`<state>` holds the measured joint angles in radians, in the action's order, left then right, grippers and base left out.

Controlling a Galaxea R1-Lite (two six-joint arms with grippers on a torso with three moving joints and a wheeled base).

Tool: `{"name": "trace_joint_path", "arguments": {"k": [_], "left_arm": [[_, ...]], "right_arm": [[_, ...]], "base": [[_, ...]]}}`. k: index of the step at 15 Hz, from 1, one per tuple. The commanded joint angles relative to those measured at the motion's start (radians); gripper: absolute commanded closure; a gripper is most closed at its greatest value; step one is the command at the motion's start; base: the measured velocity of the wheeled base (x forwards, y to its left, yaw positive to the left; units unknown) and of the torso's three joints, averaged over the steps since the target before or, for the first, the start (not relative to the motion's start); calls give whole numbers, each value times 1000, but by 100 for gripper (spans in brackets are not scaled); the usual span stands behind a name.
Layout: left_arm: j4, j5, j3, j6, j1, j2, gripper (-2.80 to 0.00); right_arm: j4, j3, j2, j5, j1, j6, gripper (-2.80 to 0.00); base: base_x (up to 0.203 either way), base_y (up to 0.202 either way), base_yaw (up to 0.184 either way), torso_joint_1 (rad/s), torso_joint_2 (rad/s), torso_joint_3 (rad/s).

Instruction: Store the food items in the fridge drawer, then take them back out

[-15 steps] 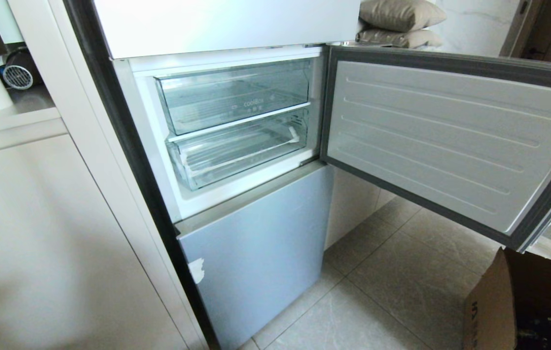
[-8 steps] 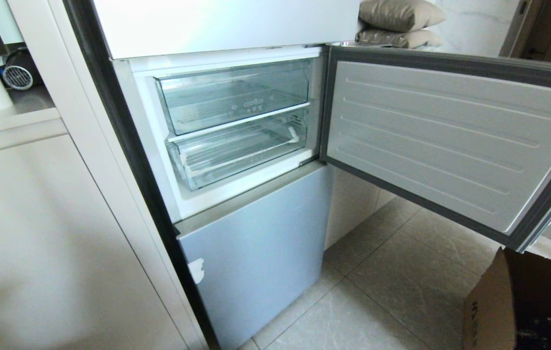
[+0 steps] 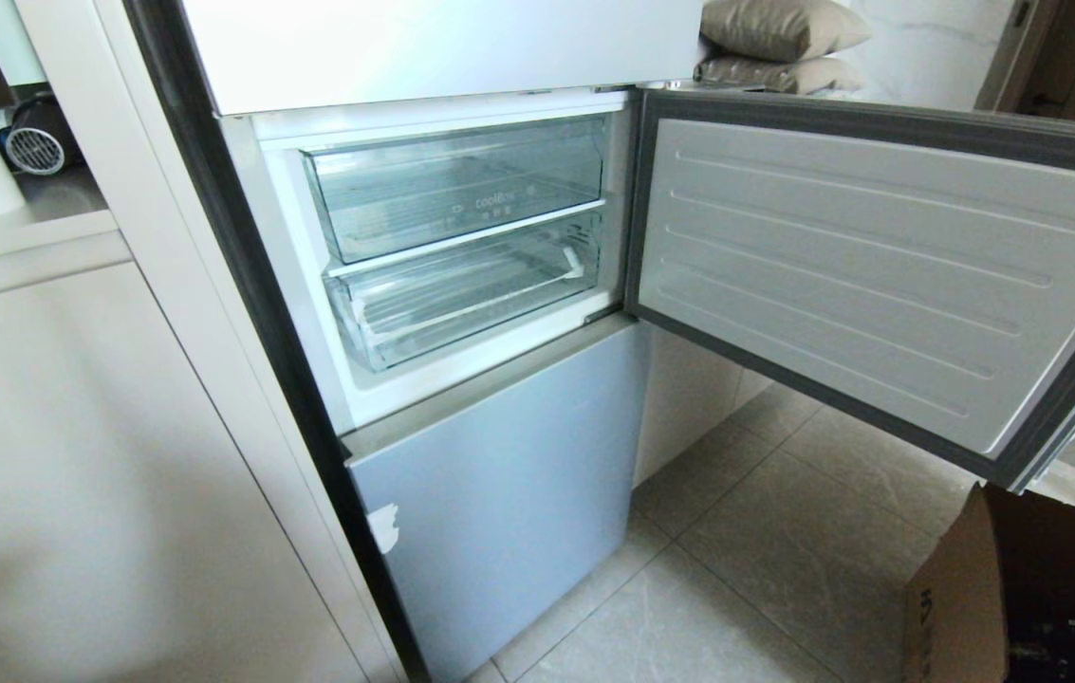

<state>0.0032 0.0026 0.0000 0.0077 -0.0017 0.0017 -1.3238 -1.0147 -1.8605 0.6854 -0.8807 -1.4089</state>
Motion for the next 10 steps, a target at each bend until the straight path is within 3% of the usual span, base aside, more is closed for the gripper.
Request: {"name": "trace_joint_path", "arguments": {"k": [1,3,6,9,10], "left_arm": [[0,0,0,0,0,0,0],[0,0,0,0,0,0,0],[0,2,0,0,0,0,0],[0,0,0,0,0,0,0],[0,0,0,0,0,0,0]], "right_arm": [[-13,-100,-128,67,29,-163,0],[-11,-158,-171,135,68,-243,0],[-8,-195,-197,176,121,-280,0],[-14,-209,-194,276,125,-466,0],[-15,-198,-168,314,125,-482,0]], "base": [[0,0,0,0,0,0],[0,0,0,0,0,0],[0,0,0,0,0,0],[0,0,0,0,0,0],[0,0,0,0,0,0]]}}
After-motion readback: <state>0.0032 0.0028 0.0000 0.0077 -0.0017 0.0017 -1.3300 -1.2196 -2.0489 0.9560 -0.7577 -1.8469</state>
